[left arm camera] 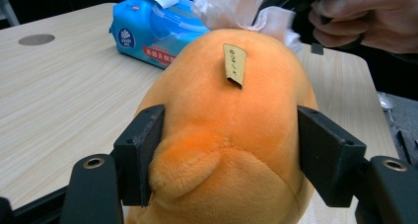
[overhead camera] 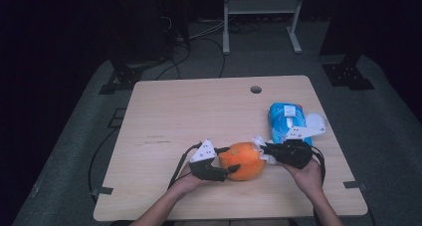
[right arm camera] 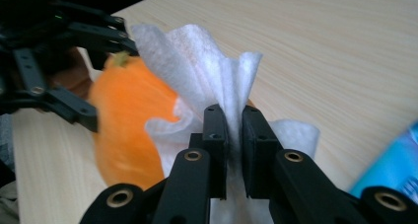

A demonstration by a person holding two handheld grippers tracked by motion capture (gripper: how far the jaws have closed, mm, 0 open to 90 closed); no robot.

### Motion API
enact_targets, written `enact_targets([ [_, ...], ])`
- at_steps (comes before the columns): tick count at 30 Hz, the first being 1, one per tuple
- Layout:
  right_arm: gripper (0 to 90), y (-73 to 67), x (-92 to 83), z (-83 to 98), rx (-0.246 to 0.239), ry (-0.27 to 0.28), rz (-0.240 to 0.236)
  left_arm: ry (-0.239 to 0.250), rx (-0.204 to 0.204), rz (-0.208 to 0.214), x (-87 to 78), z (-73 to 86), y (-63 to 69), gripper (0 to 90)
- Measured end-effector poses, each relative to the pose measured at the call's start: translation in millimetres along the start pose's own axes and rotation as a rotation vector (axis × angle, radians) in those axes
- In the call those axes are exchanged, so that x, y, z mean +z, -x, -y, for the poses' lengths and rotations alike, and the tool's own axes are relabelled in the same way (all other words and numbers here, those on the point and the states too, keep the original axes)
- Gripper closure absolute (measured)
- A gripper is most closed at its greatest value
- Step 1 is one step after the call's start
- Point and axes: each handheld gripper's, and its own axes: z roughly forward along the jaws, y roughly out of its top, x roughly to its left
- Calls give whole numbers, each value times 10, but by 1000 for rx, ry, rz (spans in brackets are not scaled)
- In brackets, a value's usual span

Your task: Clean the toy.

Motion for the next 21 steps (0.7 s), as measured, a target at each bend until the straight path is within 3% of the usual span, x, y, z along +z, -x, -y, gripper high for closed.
enact_targets([
  [5,813,-265,45,-152,-77,21,-40,-11,27,-26,2,-60,71,338],
  [6,813,-265,45,-152,-77,21,-40,-11,27,-26,2,-60,71,345],
  [7,812,-374,73,-202,-105,26,-65,-19,42,-33,-6,-97,102,355],
  [13,812,-611,151,-286,-160,27,-113,-29,44,-15,-64,-182,130,376],
  [17,813,-591,184,-270,-158,15,-108,-28,43,-7,-53,-153,114,362],
  [21,814,-500,187,-215,-137,-3,-94,3,38,-4,-27,-130,86,213],
])
